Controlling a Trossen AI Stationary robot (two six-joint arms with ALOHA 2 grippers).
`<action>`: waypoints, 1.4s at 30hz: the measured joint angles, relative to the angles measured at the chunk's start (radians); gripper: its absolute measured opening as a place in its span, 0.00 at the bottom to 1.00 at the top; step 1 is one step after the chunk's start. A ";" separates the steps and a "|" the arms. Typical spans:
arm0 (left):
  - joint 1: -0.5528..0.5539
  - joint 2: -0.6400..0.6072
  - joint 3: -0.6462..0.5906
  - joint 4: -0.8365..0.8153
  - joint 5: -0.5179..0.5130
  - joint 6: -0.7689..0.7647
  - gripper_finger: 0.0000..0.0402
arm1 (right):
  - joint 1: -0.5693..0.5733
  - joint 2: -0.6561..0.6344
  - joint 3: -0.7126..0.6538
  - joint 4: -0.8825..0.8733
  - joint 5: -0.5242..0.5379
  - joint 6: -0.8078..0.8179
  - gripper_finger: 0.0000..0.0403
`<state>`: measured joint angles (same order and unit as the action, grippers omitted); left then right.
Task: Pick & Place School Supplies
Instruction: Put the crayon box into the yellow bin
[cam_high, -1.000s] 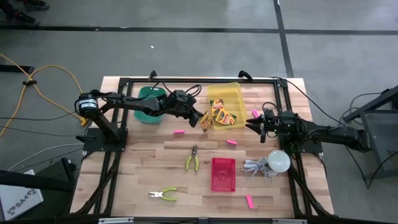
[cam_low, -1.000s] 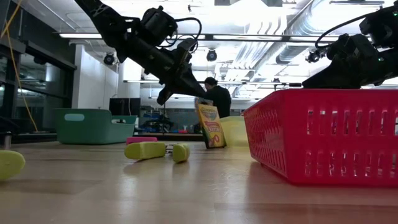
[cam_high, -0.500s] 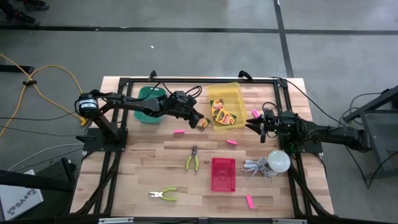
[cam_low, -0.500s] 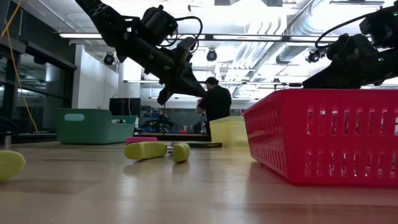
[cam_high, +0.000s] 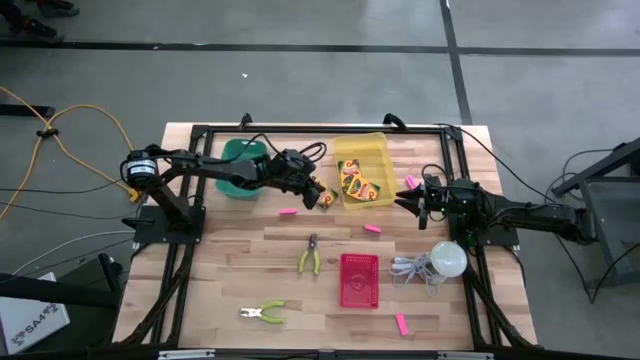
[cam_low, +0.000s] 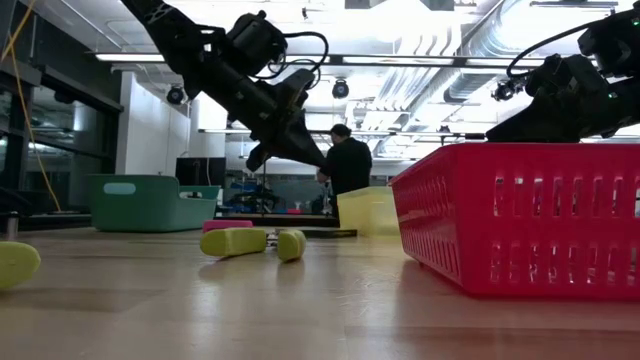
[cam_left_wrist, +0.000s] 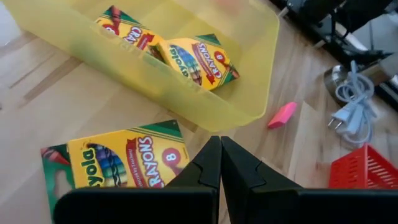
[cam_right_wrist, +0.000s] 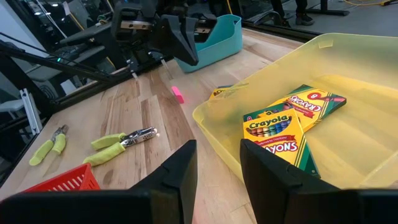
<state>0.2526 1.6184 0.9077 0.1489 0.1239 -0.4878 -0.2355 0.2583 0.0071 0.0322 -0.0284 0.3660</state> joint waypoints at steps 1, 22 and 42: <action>-0.002 0.000 0.000 -0.001 0.000 0.007 0.00 | 0.000 0.000 0.000 0.000 0.000 0.000 0.27; -0.002 0.000 0.000 -0.013 -0.001 0.167 0.18 | 0.000 0.000 0.000 0.000 0.000 0.000 0.27; -0.007 0.000 0.000 -0.055 -0.029 0.244 0.58 | 0.000 0.000 0.000 0.000 0.000 0.000 0.27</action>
<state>0.2455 1.6185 0.9077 0.0942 0.0951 -0.2440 -0.2353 0.2584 0.0071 0.0322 -0.0284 0.3660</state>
